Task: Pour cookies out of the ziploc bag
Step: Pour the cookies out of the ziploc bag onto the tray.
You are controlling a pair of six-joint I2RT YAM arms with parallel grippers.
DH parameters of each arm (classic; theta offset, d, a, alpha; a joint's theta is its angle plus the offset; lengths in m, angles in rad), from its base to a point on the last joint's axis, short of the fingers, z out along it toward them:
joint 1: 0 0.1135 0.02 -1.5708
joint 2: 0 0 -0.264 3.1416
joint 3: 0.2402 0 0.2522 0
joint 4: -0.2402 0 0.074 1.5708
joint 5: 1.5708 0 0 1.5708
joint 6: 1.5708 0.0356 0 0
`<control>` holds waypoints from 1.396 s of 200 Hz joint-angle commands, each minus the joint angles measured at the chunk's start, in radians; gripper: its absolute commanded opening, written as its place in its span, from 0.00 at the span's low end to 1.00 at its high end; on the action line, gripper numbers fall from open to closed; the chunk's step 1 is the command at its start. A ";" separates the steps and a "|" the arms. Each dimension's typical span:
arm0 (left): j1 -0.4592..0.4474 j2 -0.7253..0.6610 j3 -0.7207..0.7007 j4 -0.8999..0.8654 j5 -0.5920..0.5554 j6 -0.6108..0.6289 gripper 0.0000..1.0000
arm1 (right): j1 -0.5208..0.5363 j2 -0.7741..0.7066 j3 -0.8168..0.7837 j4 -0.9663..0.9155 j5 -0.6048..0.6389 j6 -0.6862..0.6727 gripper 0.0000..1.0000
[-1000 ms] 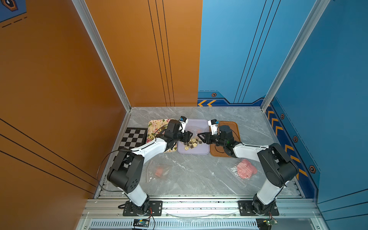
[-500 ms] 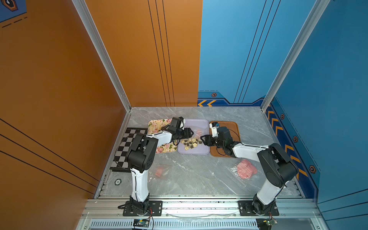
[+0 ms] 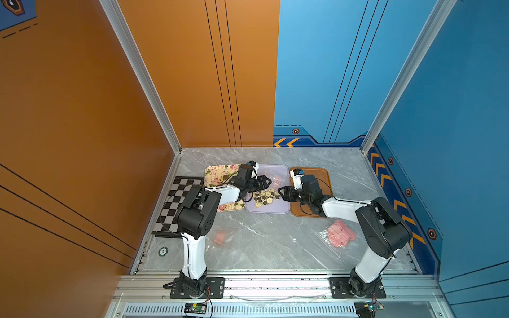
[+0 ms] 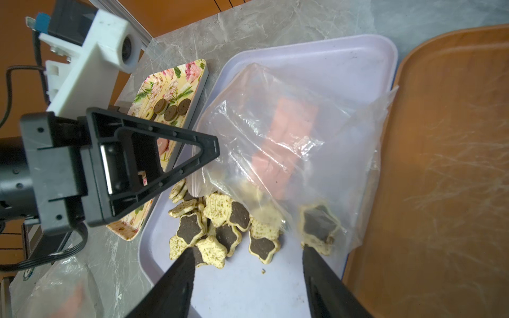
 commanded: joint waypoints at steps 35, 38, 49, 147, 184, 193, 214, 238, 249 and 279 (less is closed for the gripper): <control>-0.005 -0.043 -0.018 0.032 -0.072 -0.007 0.00 | -0.015 0.018 0.025 -0.025 0.032 0.024 0.64; -0.004 -0.046 -0.018 0.033 -0.076 -0.008 0.00 | -0.020 0.021 0.023 -0.025 0.034 0.029 0.64; -0.002 -0.057 -0.028 0.033 -0.074 -0.009 0.00 | -0.037 0.035 0.021 -0.018 0.030 0.055 0.64; 0.000 -0.209 -0.310 0.393 -0.004 -0.141 0.00 | -0.036 0.162 0.080 0.025 -0.050 0.096 0.66; -0.030 -0.303 -0.343 0.418 -0.036 -0.186 0.00 | -0.033 0.167 0.078 0.062 -0.091 0.105 0.67; -0.036 -0.322 -0.352 0.419 -0.053 -0.206 0.00 | -0.031 0.164 0.077 0.067 -0.097 0.106 0.67; -0.056 -0.379 -0.374 0.425 -0.087 -0.213 0.00 | -0.031 0.142 0.062 0.086 -0.107 0.102 0.66; -0.075 -0.417 -0.376 0.424 -0.092 -0.231 0.00 | -0.030 0.099 0.017 0.169 -0.133 0.105 0.66; -0.083 -0.429 -0.378 0.424 -0.098 -0.238 0.00 | -0.028 0.085 -0.004 0.217 -0.156 0.113 0.67; -0.097 -0.449 -0.384 0.424 -0.109 -0.243 0.00 | -0.032 0.076 -0.046 0.364 -0.224 0.171 0.67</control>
